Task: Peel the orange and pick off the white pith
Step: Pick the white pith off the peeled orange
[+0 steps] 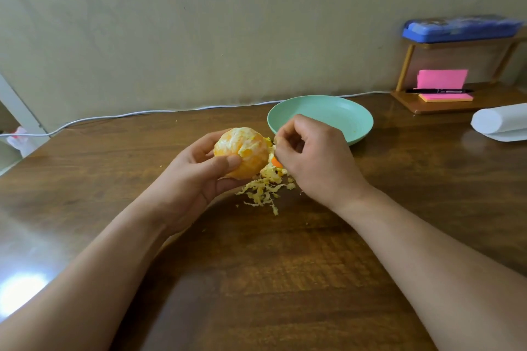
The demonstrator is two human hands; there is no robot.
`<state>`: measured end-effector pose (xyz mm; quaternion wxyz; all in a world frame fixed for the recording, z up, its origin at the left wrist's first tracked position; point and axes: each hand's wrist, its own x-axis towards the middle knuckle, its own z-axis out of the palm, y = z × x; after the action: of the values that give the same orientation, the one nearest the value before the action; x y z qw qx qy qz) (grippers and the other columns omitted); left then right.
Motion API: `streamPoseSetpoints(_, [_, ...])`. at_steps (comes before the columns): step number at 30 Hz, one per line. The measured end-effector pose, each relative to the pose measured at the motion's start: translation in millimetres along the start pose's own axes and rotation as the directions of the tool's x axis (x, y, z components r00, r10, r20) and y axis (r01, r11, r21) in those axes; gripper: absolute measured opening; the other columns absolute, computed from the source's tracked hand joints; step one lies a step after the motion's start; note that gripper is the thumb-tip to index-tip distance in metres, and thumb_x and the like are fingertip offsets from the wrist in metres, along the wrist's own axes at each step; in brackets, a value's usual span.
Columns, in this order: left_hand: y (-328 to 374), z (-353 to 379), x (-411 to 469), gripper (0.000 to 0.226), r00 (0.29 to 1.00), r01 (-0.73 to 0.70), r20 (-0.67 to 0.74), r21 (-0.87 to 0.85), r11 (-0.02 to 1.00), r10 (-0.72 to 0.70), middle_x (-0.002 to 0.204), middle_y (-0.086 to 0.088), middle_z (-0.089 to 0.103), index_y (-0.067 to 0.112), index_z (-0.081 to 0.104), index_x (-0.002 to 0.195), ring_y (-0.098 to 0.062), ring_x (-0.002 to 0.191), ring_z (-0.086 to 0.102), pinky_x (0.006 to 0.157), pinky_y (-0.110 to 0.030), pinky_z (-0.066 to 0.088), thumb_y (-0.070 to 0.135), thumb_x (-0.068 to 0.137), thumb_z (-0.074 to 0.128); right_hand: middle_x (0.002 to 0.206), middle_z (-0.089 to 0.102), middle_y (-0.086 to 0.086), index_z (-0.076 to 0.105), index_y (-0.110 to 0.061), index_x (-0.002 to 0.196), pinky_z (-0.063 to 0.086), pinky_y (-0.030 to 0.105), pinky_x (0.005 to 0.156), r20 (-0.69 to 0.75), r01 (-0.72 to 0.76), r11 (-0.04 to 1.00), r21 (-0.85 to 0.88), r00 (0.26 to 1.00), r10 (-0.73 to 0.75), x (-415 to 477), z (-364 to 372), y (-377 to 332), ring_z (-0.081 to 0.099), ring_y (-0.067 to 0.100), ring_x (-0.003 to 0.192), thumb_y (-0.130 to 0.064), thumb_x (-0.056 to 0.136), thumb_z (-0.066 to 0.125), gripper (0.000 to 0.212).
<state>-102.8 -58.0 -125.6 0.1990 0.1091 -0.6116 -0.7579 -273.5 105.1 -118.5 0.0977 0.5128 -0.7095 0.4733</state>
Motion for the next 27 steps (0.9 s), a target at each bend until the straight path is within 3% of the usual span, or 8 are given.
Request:
streamPoseSetpoints(5, [2, -1, 1, 0.075, 1.000, 0.028, -0.010, -0.042, 0.999, -0.028, 0.142, -0.021, 0.066, 0.008, 0.057, 0.148, -0.039, 0.126, 0.069, 0.097, -0.043, 0.062, 0.017, 0.079, 0.084, 0.077, 0.069, -0.006, 0.074, -0.022, 0.107, 0.052, 0.043, 0.058, 0.099, -0.076, 0.994, 0.075, 0.993, 0.068, 0, -2, 1, 0.060, 0.016, 0.062, -0.021, 0.108, 0.053, 0.021])
streamPoseSetpoints(9, [0, 0, 2, 0.066, 0.995, 0.049, -0.082, -0.005, 0.999, -0.049, 0.138, -0.020, 0.068, 0.009, 0.059, 0.146, -0.037, 0.123, 0.071, 0.095, -0.043, 0.063, 0.012, 0.083, 0.079, 0.095, 0.069, -0.017, 0.074, -0.026, 0.115, 0.058, 0.030, 0.070, 0.124, 0.014, 1.000, 0.010, 0.992, -0.015, -3, -2, -7, 0.065, 0.008, 0.081, -0.029, 0.104, 0.064, 0.015])
streamPoseSetpoints(16, [0, 4, 1, 0.067, 0.986, 0.063, -0.154, 0.018, 0.998, -0.059, 0.132, -0.020, 0.071, 0.008, 0.061, 0.141, -0.036, 0.118, 0.074, 0.091, -0.041, 0.065, 0.013, 0.079, 0.083, 0.096, 0.068, -0.018, 0.072, -0.032, 0.108, 0.051, 0.021, 0.066, 0.146, 0.140, 0.987, -0.078, 0.981, -0.127, -4, -1, -15, 0.061, 0.004, 0.080, -0.037, 0.097, 0.076, 0.013])
streamPoseSetpoints(21, [1, 10, 0, 0.069, 0.979, 0.060, -0.199, 0.066, 0.996, -0.046, 0.129, -0.018, 0.072, 0.010, 0.062, 0.140, -0.034, 0.113, 0.076, 0.087, -0.037, 0.065, 0.012, 0.077, 0.092, 0.093, 0.069, -0.016, 0.073, -0.029, 0.105, 0.054, 0.025, 0.066, 0.139, 0.168, 0.980, -0.105, 0.978, -0.153, -4, 1, -17, 0.061, 0.007, 0.078, -0.036, 0.097, 0.076, 0.011])
streamPoseSetpoints(27, [4, 17, -3, 0.074, 0.967, 0.053, -0.256, 0.167, 0.985, -0.009, 0.127, -0.017, 0.072, 0.015, 0.064, 0.136, -0.032, 0.109, 0.078, 0.096, -0.047, 0.062, 0.023, 0.067, 0.089, 0.087, 0.068, -0.014, 0.074, -0.024, 0.100, 0.048, 0.018, 0.065, 0.120, 0.189, 0.973, -0.130, 0.977, -0.174, -3, 5, -18, 0.059, 0.004, 0.073, -0.028, 0.097, 0.077, 0.006])
